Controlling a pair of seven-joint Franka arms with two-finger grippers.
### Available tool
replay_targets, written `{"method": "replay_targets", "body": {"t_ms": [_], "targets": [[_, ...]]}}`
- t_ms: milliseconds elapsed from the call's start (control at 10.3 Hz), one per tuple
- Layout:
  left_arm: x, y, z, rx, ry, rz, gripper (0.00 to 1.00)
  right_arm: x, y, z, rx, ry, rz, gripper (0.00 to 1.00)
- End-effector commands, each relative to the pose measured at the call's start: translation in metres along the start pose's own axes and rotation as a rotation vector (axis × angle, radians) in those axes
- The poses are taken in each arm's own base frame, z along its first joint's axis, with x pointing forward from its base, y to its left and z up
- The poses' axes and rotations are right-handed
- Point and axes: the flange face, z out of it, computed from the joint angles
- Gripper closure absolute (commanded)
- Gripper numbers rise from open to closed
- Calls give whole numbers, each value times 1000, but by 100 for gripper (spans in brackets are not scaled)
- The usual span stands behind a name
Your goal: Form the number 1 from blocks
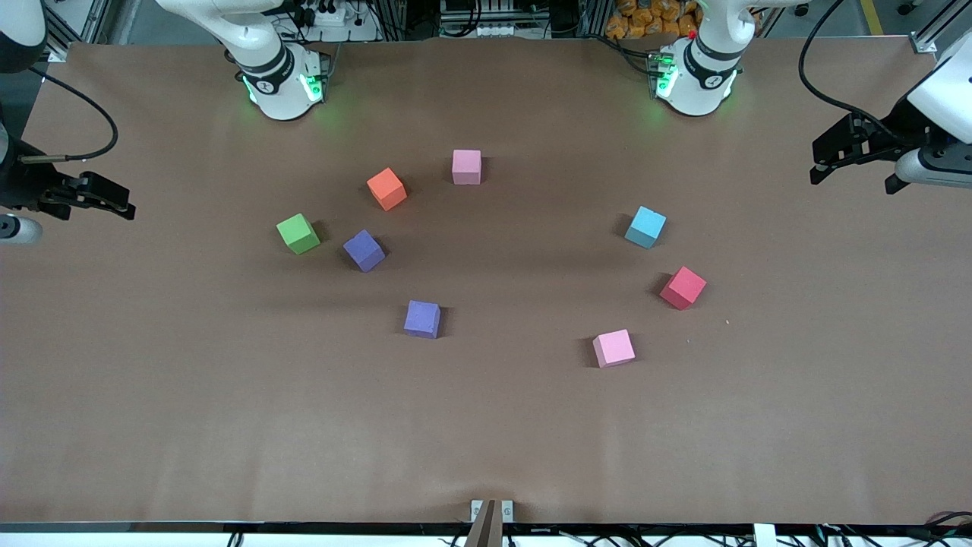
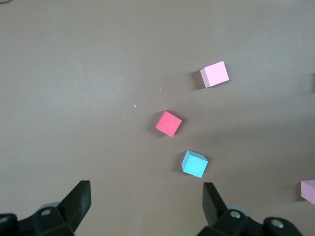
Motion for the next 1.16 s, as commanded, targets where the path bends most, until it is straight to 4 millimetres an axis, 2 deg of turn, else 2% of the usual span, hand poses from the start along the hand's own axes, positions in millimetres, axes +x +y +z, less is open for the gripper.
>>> {"method": "replay_targets", "body": {"t_ms": [0, 193, 580, 870, 1063], "targets": [[2, 2, 1, 15, 0, 13, 0, -4, 3, -5, -6, -1, -4, 0], [4, 6, 4, 14, -6, 16, 0, -4, 3, -5, -6, -1, -4, 0], [29, 8, 50, 20, -68, 28, 0, -4, 2, -6, -4, 4, -4, 0], [54, 19, 147, 19, -237, 59, 0, -5, 3, -6, -6, 2, -4, 0], [67, 12, 206, 8, -291, 43, 0, -4, 2, -6, -4, 4, -4, 0]]}}
